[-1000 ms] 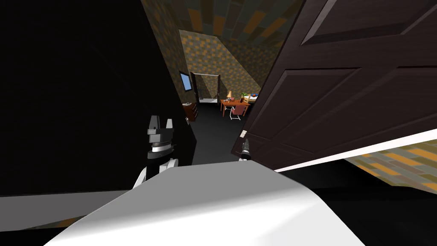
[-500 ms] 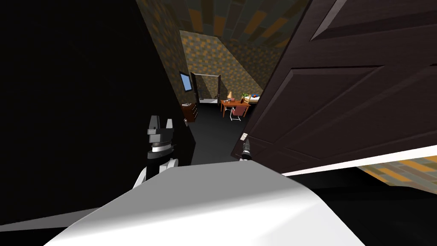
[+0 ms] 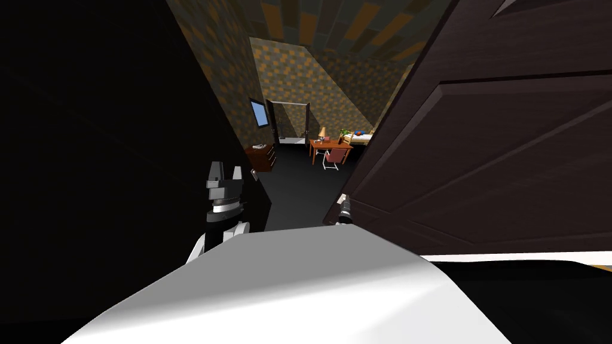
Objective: Push the door open
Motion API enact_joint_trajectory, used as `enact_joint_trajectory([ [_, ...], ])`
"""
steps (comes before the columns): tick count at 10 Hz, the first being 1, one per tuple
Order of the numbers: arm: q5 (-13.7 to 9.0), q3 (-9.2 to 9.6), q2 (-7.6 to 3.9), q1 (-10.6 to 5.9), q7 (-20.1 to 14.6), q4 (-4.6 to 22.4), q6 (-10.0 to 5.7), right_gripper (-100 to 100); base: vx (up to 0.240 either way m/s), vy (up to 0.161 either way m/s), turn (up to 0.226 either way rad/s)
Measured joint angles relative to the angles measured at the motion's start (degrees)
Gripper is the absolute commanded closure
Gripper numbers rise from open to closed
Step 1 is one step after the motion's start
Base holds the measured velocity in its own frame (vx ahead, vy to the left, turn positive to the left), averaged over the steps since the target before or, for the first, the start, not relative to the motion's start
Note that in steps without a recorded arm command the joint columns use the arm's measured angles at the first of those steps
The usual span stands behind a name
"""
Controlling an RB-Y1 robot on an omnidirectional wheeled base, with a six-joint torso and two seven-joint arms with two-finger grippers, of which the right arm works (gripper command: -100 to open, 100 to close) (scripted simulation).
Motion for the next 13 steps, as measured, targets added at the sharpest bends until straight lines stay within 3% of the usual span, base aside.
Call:
enact_joint_trajectory([
  [1, 0.0, 0.0, 0.06, 0.02, 0.02, -0.03, -0.09, 100, -0.021, 0.009, -0.004],
  [6, 0.03, 0.05, 0.06, 0.07, 0.04, 0.13, 0.15, 100, -0.015, 0.006, 0.002],
  [9, -0.39, -0.54, 0.19, 0.34, 0.42, 0.1, 0.88, 100, 0.139, -0.002, -0.035],
  [11, -1.05, -1.62, -0.72, -0.8, 0.45, 2.38, -0.28, 100, 0.158, -0.023, -0.028],
  [13, -1.5, -2.42, -0.62, -0.44, 0.85, 1.09, 0.19, 100, 0.18, -0.018, -0.045],
])
